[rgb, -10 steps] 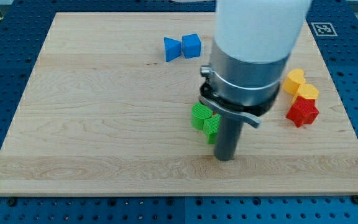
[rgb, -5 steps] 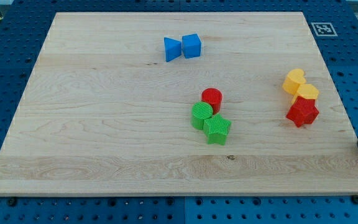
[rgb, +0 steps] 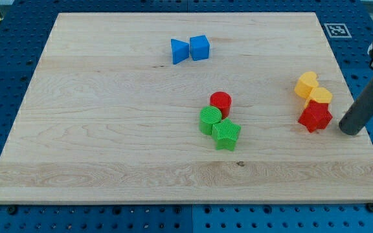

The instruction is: Push the red star into the red circle

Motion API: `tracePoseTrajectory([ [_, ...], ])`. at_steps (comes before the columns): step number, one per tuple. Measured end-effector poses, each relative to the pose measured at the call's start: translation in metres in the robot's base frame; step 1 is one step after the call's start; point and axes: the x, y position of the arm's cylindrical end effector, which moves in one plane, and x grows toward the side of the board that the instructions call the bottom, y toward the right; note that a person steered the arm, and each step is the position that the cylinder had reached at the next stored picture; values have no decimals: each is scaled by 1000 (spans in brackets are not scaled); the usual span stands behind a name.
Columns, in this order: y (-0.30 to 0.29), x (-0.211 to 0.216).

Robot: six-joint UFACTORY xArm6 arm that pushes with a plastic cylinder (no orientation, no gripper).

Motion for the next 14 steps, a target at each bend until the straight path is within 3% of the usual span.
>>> tracePoseTrajectory([
  [3, -51, -34],
  [5, -52, 9],
  [8, -96, -39],
  [10, -63, -25],
  [11, -64, -51],
  [12, -79, -80],
  [14, -119, -84],
])
